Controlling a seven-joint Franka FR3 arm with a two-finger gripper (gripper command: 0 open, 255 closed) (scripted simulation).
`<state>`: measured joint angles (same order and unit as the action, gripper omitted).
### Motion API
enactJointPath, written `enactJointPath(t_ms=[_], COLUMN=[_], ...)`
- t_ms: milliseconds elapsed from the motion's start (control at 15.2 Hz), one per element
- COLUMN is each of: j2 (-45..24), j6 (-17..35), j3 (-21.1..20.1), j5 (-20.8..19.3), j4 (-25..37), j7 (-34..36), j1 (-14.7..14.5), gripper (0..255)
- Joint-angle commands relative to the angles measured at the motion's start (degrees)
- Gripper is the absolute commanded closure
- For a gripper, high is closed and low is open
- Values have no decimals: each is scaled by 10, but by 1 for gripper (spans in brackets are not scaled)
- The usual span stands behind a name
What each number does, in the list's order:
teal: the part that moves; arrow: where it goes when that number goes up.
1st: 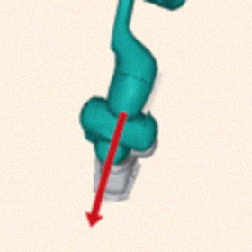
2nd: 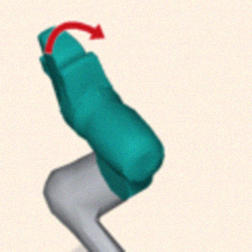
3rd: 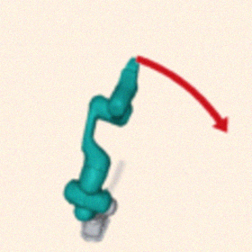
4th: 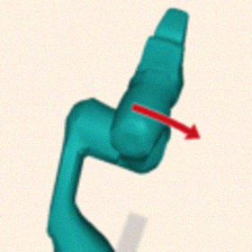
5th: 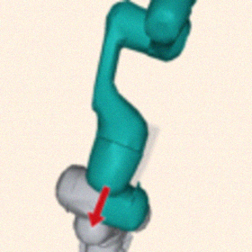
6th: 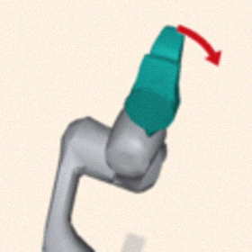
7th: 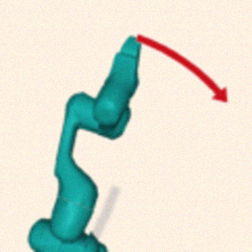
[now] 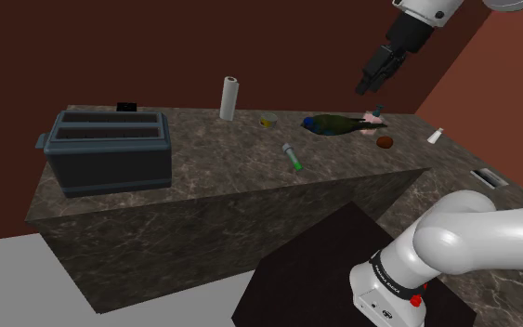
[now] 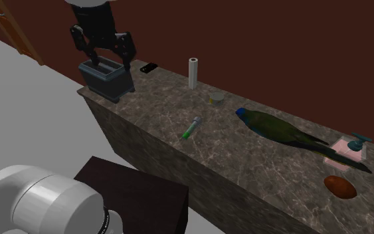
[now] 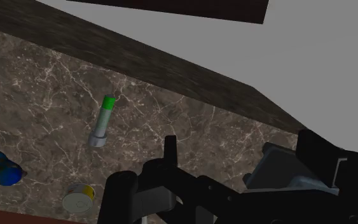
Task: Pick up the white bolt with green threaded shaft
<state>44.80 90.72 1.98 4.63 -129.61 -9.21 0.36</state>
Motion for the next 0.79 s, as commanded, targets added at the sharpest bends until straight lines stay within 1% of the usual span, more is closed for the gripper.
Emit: enactJointPath(t_ms=[0, 396, 726], j2=[0, -49, -110], j6=[0, 113, 210], j3=[0, 7, 15], j5=[0, -8, -13], j4=[0, -68, -105], j7=[0, 6, 11], j1=[0, 16, 29], gripper=[0, 0, 0])
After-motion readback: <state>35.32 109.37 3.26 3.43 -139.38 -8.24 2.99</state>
